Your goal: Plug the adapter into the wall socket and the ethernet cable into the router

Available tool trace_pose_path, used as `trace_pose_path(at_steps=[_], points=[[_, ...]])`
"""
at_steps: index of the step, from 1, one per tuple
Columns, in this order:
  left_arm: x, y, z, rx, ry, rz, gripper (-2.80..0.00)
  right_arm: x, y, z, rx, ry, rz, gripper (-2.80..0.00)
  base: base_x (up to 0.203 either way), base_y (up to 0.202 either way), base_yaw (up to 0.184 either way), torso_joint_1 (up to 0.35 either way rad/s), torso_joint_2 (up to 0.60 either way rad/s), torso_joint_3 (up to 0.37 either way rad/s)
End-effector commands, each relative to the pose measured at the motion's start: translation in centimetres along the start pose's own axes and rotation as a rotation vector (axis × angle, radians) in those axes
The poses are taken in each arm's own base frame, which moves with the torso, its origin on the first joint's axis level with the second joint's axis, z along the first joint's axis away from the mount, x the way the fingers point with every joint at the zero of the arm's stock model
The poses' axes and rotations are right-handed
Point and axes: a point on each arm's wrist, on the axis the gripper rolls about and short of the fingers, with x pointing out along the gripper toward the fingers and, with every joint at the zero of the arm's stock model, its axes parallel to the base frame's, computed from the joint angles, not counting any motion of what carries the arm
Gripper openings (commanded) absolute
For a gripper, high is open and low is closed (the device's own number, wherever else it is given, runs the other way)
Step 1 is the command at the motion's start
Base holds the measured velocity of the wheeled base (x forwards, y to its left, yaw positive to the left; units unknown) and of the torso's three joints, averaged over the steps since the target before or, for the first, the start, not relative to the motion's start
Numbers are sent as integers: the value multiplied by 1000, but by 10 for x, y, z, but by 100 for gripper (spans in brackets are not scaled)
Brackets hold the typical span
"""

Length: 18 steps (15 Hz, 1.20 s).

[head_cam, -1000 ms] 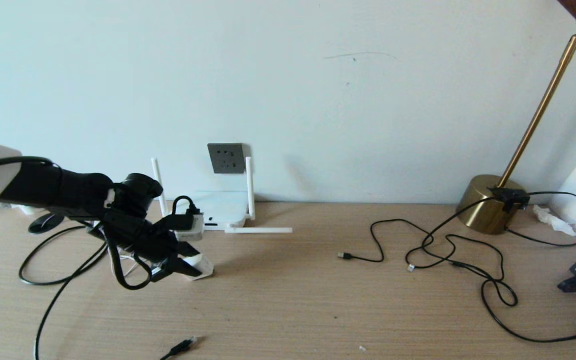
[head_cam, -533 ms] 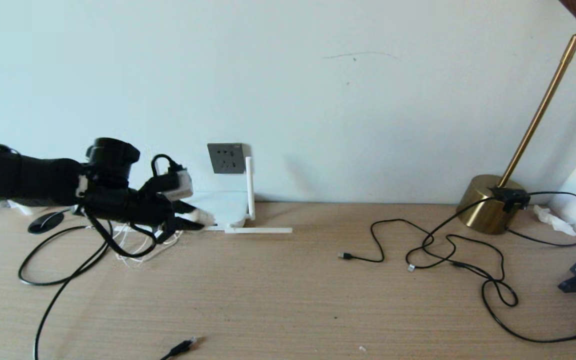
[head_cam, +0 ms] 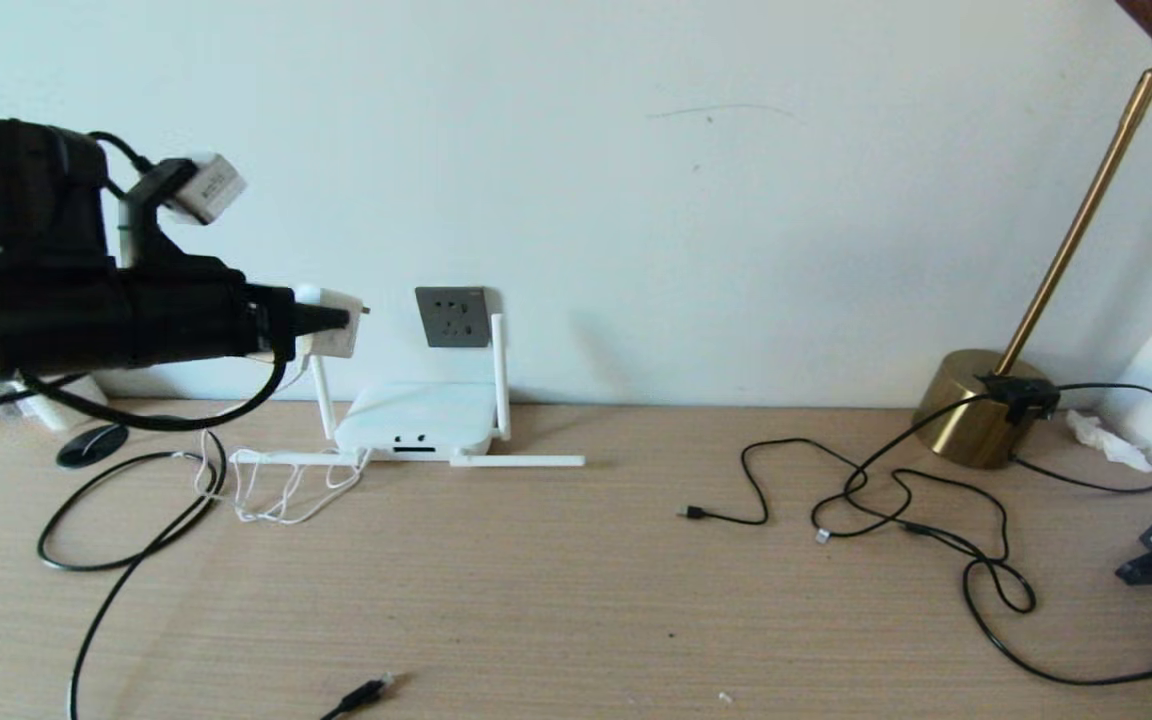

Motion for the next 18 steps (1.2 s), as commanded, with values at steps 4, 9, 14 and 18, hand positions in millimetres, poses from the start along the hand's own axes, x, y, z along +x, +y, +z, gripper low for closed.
trace_pose_path(at_steps=[4,9,14,18], points=[[12,-21,-34,-198,-228,84,-280,0,0,0,0,-1,-1,-280,0,0,0,0,0,0],[83,-29,-86,-135,-457,183,-280,0,0,0,0,-1,0,-280,0,0,0,0,0,0],[131,-26,-108,-15,-550,221,-280,0,0,0,0,0,-1,-280,0,0,0,0,0,0],[160,-19,-111,-9,-580,233,-280,0,0,0,0,-2,1,-280,0,0,0,0,0,0]])
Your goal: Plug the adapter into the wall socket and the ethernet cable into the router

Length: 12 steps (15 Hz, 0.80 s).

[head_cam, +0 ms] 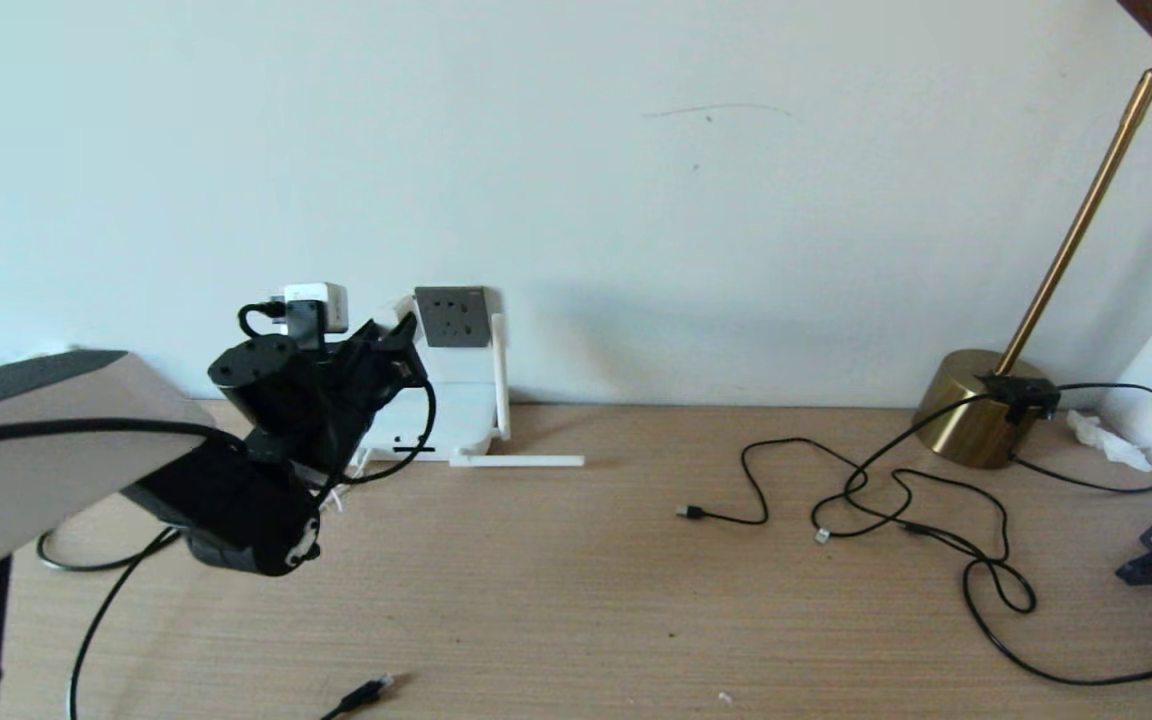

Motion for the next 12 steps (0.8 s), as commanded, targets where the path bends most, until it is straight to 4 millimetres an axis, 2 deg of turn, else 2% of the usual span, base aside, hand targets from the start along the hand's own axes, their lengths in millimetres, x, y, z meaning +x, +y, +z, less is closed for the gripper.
trace_pose_path(at_steps=[1,12], points=[[7,-1,-21,5,17,1,-280,0,0,0,0,-1,-1,-280,0,0,0,0,0,0],[32,-5,-39,9,-36,1,-280,0,0,0,0,-1,-1,-280,0,0,0,0,0,0]])
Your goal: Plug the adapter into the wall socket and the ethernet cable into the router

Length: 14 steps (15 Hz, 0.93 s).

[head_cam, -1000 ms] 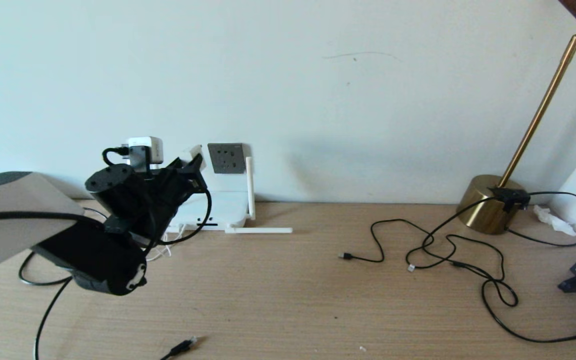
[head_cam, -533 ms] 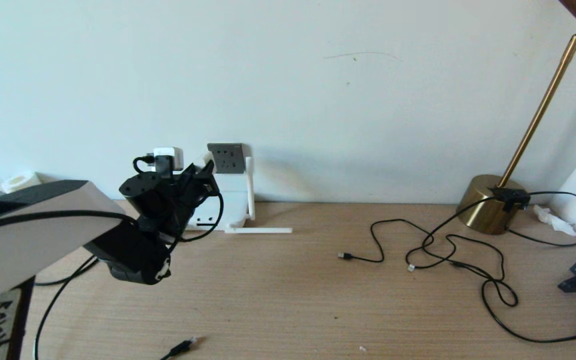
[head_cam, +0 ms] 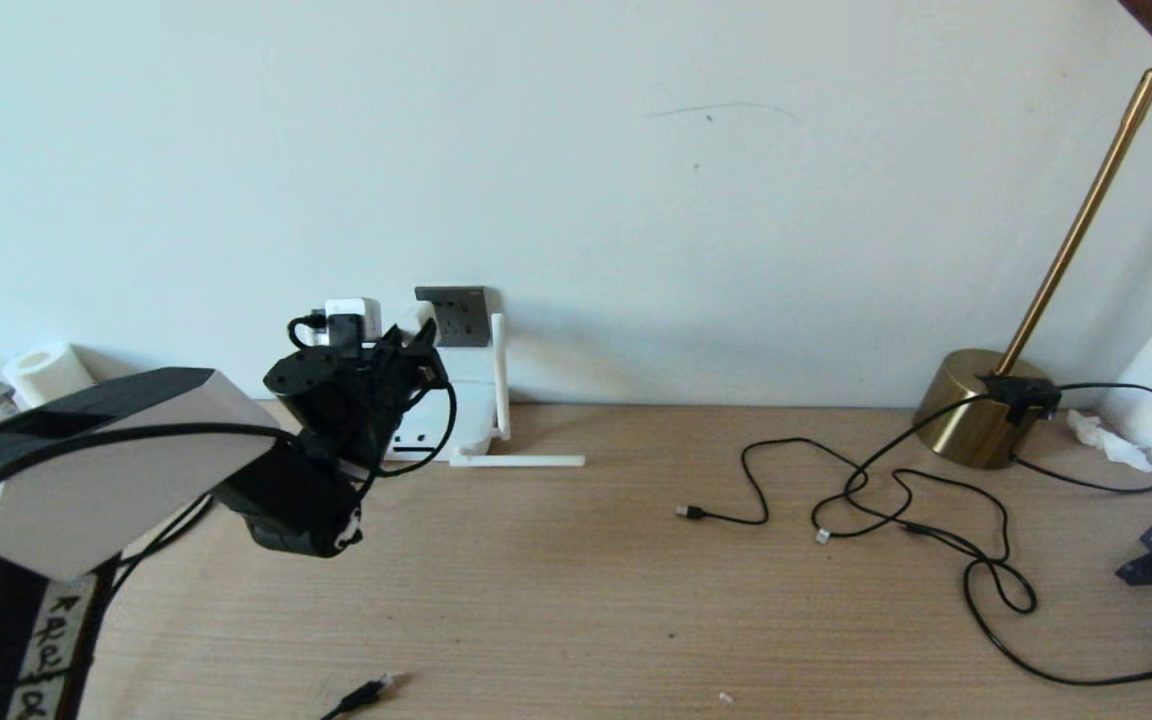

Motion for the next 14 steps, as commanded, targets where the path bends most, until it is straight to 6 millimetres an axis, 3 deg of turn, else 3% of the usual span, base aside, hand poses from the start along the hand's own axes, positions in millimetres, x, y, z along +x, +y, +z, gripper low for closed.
trace_pose_path(at_steps=[1,14], points=[[3,0,-5,0,-8,1,-280,0,0,0,0,-1,0,-280,0,0,0,0,0,0],[5,-4,-6,2,-18,-4,-280,0,0,0,0,-1,0,-280,0,0,0,0,0,0]])
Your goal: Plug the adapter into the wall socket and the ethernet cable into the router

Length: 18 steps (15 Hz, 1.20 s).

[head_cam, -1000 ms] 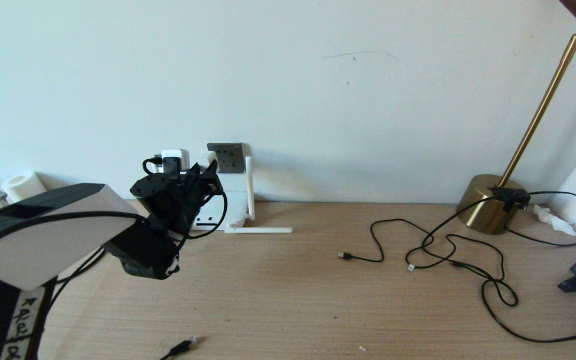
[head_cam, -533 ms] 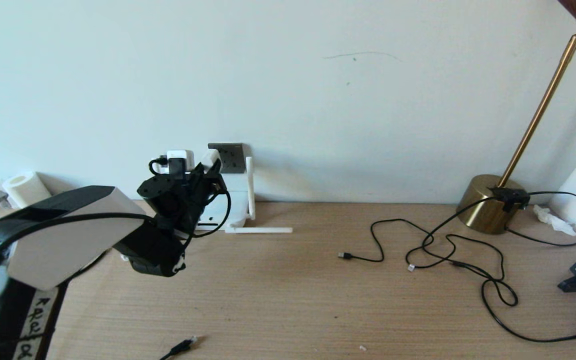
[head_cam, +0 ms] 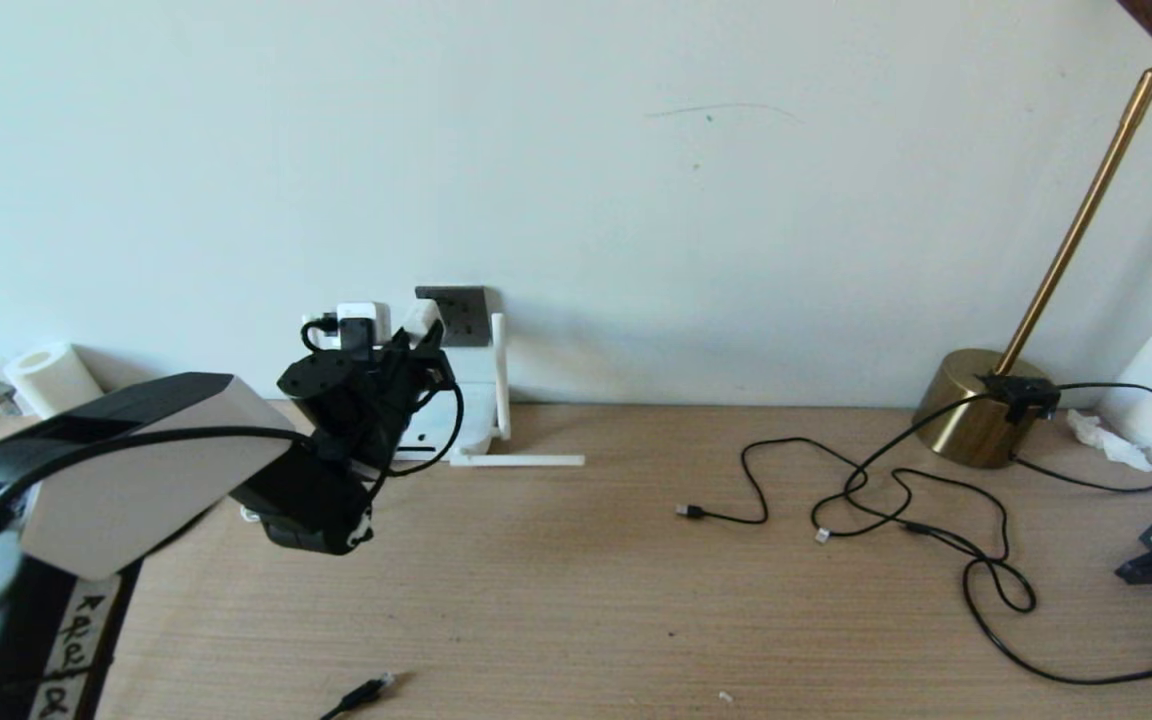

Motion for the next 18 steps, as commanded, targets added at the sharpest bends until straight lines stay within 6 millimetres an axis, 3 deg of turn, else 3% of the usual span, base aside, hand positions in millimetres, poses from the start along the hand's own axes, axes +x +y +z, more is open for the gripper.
trace_pose_path(at_steps=[1,10,18], points=[[0,0,4,-2,-14,0,-280,0,0,0,0,-1,0,-280,0,0,0,0,0,0],[-6,-16,4,-12,4,-34,-280,0,0,0,0,0,0,-280,0,0,0,0,0,0],[-6,-16,4,-11,6,-8,-280,0,0,0,0,-1,0,-280,0,0,0,0,0,0]])
